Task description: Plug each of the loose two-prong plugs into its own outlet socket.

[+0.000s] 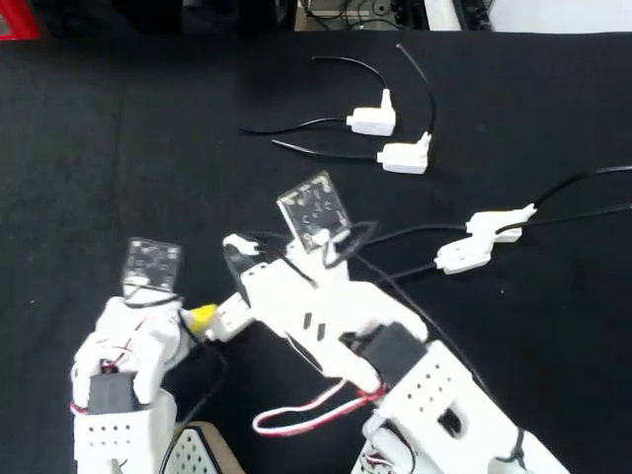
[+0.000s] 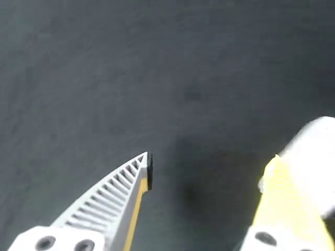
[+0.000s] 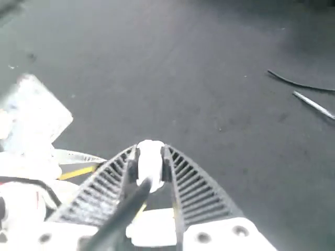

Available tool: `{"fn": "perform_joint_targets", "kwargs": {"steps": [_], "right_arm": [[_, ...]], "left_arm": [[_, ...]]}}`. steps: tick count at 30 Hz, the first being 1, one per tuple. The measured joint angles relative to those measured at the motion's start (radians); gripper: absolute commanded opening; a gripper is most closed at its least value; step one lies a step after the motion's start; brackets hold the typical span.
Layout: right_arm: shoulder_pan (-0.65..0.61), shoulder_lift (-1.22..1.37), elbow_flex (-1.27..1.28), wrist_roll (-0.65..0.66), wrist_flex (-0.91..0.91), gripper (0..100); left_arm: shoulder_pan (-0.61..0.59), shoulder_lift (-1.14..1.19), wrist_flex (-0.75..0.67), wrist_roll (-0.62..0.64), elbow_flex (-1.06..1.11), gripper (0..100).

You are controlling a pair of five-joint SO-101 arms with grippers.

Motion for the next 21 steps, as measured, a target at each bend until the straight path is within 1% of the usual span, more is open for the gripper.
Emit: {"fn": "perform_joint_targets", "kwargs": {"steps": [2, 5, 10, 13, 18, 21], "right_arm": [[0.0, -0.06, 0.054, -0.018, 0.0, 1.2], [-0.021, -0.158, 0.129, -0.025, -0.008, 1.1], [-0.046, -0.233, 0.176, -0.025, -0.011, 1.1], [-0.052, -0.236, 0.176, -0.025, 0.011, 1.1], [-0.048, -0.236, 0.176, -0.025, 0.043, 1.1], [-0.048, -0.236, 0.176, -0.025, 0.063, 1.1]], "left_arm": [[0.068, -0.003, 0.0, 0.009, -0.003, 34], [0.13, -0.002, 0.0, 0.068, -0.043, 34], [0.147, -0.002, -0.094, 0.222, -0.11, 34], [0.155, -0.002, -0.112, 0.293, -0.138, 34], [0.153, -0.002, -0.114, 0.353, -0.153, 34], [0.153, -0.002, -0.114, 0.364, -0.153, 34]]}}
